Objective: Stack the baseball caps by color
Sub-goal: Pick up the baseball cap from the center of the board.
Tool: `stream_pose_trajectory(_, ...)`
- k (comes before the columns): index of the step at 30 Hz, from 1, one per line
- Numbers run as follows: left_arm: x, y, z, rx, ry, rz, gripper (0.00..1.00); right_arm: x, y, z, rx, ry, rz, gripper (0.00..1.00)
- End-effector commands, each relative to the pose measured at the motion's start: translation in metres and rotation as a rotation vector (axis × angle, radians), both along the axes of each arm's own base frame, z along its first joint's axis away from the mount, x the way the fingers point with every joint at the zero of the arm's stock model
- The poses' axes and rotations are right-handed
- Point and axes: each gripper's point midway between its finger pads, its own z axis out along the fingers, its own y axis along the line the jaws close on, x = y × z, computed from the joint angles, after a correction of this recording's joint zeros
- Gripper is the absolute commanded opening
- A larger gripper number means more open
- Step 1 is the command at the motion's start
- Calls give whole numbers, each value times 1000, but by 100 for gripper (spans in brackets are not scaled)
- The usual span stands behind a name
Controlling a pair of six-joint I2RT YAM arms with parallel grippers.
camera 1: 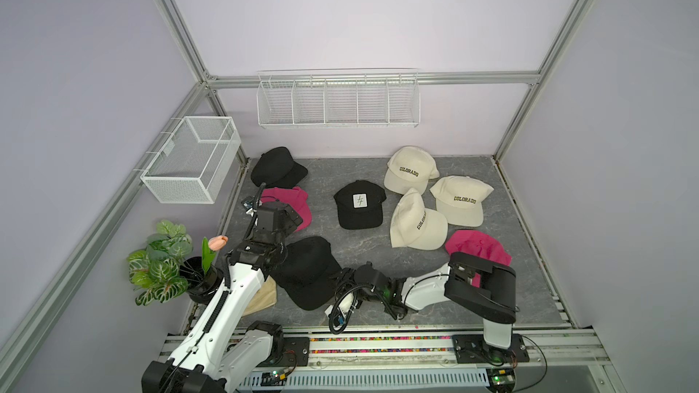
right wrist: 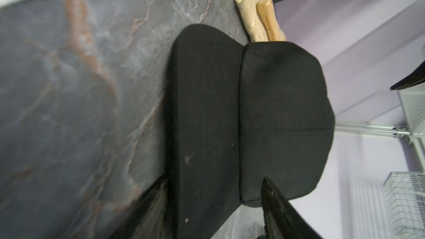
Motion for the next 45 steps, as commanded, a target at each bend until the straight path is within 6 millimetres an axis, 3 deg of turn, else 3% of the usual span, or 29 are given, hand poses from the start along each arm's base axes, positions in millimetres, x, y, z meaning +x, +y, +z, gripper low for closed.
stream_pose_trajectory(1,2,-4,1,-57,-19,4,100,9,3,-13,8,-71,-27,46)
stream_pose_trajectory(6,6,-19,-4,-114,-12,-55,100,20,13,16,134,-153,-64,16)
stream_pose_trajectory(9,15,-27,5,-121,-48,-100,100,23,5,35,158,-183,-74,7)
stream_pose_trajectory(15,26,-40,41,-167,-114,-151,99,41,-14,85,219,-222,-153,7)
stream_pose_trajectory(23,28,-66,107,-282,-314,-286,100,112,-61,166,392,-336,-448,7)
stream_pose_trajectory(30,22,-102,135,-501,-422,-433,100,160,-105,244,708,-463,-740,6)
stream_pose_trajectory(38,29,-130,122,-607,-413,-489,100,181,-124,271,802,-457,-840,7)
stream_pose_trajectory(45,29,-175,139,-716,-457,-689,100,182,-127,271,798,-461,-863,6)
